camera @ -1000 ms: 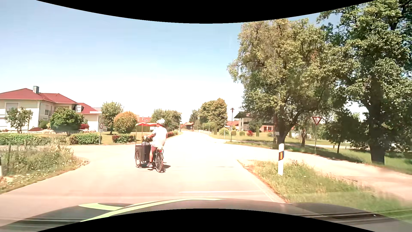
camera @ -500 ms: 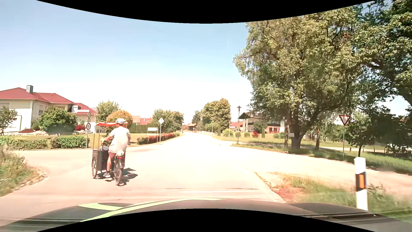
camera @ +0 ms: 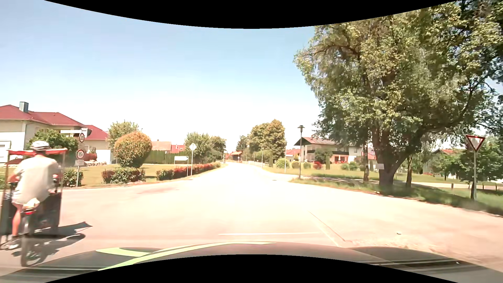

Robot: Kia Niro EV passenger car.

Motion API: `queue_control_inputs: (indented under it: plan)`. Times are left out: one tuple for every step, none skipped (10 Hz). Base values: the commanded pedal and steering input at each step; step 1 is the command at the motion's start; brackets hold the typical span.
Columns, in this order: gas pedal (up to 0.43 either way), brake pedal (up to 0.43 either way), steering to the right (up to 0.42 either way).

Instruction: Follow the waypoints while adhering to traffic rules and regulations

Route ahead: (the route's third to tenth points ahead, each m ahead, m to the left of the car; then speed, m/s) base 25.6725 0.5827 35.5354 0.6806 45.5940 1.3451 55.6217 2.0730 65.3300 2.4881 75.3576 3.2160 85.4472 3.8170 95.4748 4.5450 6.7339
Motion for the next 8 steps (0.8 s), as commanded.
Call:
queue_control_inputs:
  plan:
    - [0.280,0.000,-0.010]
    - [0.311,0.000,-0.009]
    - [0.311,0.000,-0.008]
    - [0.311,0.000,-0.008]
    - [0.311,0.000,-0.007]
    - [0.311,0.000,-0.006]
    - [0.311,0.000,-0.005]
    - [0.311,0.000,-0.005]
